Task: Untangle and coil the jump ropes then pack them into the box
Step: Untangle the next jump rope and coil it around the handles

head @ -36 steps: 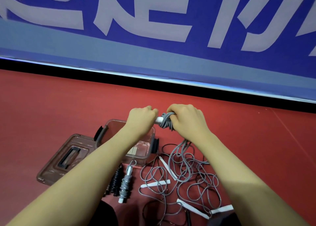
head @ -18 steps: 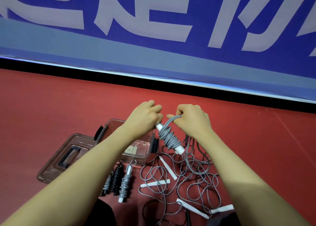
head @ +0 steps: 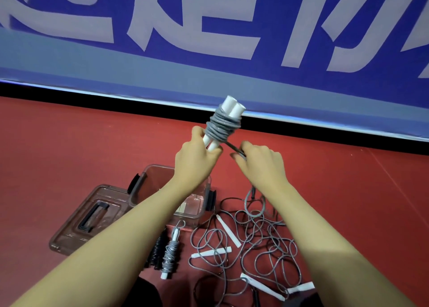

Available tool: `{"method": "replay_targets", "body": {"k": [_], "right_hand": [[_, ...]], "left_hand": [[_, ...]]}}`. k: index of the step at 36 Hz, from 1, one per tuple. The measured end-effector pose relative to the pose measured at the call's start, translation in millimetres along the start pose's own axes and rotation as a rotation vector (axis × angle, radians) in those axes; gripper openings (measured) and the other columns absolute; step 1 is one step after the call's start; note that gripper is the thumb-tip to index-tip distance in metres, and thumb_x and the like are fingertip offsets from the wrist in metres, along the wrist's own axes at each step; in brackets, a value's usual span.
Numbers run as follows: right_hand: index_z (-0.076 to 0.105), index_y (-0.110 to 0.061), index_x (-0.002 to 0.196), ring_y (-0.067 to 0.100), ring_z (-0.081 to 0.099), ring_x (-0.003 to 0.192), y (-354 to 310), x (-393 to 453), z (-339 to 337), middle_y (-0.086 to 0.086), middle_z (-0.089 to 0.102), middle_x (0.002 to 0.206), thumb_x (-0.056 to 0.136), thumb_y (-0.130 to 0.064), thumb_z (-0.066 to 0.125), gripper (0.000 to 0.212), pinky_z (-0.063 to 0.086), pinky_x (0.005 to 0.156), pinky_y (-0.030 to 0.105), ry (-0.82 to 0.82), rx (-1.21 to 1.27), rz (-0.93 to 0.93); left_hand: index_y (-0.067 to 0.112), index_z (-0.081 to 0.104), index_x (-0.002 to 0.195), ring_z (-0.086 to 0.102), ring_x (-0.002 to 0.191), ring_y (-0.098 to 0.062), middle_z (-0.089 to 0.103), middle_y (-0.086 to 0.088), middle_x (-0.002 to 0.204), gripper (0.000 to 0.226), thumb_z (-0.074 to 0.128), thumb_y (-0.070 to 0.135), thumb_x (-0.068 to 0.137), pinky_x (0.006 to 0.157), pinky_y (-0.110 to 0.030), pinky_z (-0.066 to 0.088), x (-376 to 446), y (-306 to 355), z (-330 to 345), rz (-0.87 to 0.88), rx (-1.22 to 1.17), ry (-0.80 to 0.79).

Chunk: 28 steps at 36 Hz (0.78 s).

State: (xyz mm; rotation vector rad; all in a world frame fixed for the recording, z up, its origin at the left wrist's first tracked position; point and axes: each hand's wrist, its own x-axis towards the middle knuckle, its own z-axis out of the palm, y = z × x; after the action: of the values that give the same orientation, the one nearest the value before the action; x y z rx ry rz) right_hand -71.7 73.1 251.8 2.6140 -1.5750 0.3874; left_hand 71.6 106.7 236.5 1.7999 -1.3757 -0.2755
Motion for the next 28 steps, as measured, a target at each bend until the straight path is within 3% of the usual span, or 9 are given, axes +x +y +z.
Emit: {"method": "replay_targets", "body": {"k": [7, 13, 18, 22, 28], "right_hand": [[0.053, -0.016, 0.110, 0.035, 0.060, 0.099, -6, -1, 6, 0.010, 0.065, 0.101, 0.096, -0.035, 0.049, 0.024, 0.038, 0.070, 0.036, -0.116, 0.042, -0.071], [0.056, -0.013, 0.099, 0.034, 0.059, 0.092, -15, -3, -1, 0.008, 0.063, 0.094, 0.092, -0.020, 0.046, 0.014, 0.030, 0.063, 0.031, -0.132, 0.002, -0.168], [0.057, -0.016, 0.098, 0.031, 0.060, 0.091, -18, -7, -6, 0.004, 0.065, 0.096, 0.090, -0.015, 0.043, 0.016, 0.027, 0.069, 0.031, -0.119, -0.131, -0.276], [0.052, -0.022, 0.090, 0.025, 0.059, 0.090, -18, -9, -7, -0.001, 0.065, 0.095, 0.091, -0.012, 0.041, 0.015, 0.020, 0.072, 0.032, -0.043, -0.186, -0.335], [0.052, -0.022, 0.120, 0.024, 0.060, 0.099, -14, -5, -4, -0.004, 0.058, 0.111, 0.092, -0.010, 0.042, 0.032, 0.025, 0.072, 0.032, 0.003, -0.128, -0.213]], "left_hand": [[0.011, 0.038, 0.109, 0.056, 0.082, -0.033, 0.058, -0.006, 0.092, 0.030, 0.053, 0.029, 0.089, 0.066, -0.034, 0.036, 7, -10, 5, -0.150, 0.194, -0.055], [0.006, 0.036, 0.119, 0.061, 0.088, -0.036, 0.062, -0.016, 0.102, 0.035, 0.048, 0.026, 0.093, 0.063, -0.034, 0.037, 7, -23, 9, -0.101, 0.555, -0.149], [0.010, 0.036, 0.120, 0.051, 0.073, -0.031, 0.063, -0.012, 0.100, 0.029, 0.046, 0.020, 0.094, 0.062, -0.033, 0.035, 6, -25, 9, -0.060, 0.726, -0.230], [0.013, 0.037, 0.124, 0.061, 0.089, -0.033, 0.063, -0.011, 0.105, 0.031, 0.044, 0.015, 0.094, 0.064, -0.032, 0.034, 6, -28, 12, 0.007, 0.820, -0.319], [0.019, 0.044, 0.124, 0.062, 0.091, -0.032, 0.063, -0.008, 0.103, 0.032, 0.047, 0.011, 0.093, 0.062, -0.031, 0.034, 3, -23, 13, 0.222, 0.951, -0.400]]}}
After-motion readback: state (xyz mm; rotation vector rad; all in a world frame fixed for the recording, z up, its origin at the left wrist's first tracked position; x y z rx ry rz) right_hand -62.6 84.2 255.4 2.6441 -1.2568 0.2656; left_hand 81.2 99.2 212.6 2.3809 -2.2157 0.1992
